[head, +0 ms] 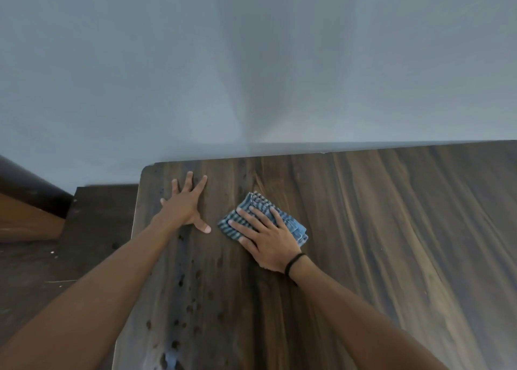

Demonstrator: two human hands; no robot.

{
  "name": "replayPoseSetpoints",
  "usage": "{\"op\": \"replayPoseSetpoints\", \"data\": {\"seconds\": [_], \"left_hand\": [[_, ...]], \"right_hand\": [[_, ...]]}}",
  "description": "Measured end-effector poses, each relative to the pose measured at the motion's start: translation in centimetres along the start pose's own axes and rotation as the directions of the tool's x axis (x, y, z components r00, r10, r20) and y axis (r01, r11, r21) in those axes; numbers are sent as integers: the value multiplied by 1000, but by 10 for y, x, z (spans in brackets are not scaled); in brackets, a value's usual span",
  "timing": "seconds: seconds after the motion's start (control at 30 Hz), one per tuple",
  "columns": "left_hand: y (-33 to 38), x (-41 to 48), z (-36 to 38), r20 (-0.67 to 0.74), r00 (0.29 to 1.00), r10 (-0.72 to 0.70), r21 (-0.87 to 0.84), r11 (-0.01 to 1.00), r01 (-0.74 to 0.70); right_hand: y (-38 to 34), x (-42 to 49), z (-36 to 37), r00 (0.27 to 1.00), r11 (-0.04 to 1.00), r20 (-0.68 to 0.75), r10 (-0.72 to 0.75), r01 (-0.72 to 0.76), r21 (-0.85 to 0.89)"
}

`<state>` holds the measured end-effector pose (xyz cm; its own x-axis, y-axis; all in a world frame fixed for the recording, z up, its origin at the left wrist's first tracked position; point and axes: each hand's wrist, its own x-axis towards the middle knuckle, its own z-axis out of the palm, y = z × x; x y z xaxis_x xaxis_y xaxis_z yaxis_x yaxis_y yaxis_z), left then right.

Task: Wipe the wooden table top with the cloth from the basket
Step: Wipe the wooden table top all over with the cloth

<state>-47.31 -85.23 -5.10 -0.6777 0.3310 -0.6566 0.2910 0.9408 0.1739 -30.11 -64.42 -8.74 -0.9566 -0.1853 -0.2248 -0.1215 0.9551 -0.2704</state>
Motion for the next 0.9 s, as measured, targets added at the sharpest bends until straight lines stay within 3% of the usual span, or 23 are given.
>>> {"op": "replayPoseSetpoints", "data": {"seconds": [0.17,0.23,0.47,0.7,0.9], "left_hand": [[2,5,0,0,1000,-8,11,1000,8],[1,5,1,8,1000,-16,18,1000,16],[0,10,3,0,1000,-16,24,1000,16],[-3,7,3,-7,1000,-29,23,999,29],[0,6,4,-3,1000,-28,-2,1000,28]], "right_hand": [[20,69,-23,963,963,-70,259,-252,90],[12,75,-23,953,951,-69,294,-285,118],[2,20,-4,1000,999,-19,18,-17,38],[23,99,-28,962,962,-78,262,-253,106],[7,53,-9,998,999,-48,34,-34,0]]}}
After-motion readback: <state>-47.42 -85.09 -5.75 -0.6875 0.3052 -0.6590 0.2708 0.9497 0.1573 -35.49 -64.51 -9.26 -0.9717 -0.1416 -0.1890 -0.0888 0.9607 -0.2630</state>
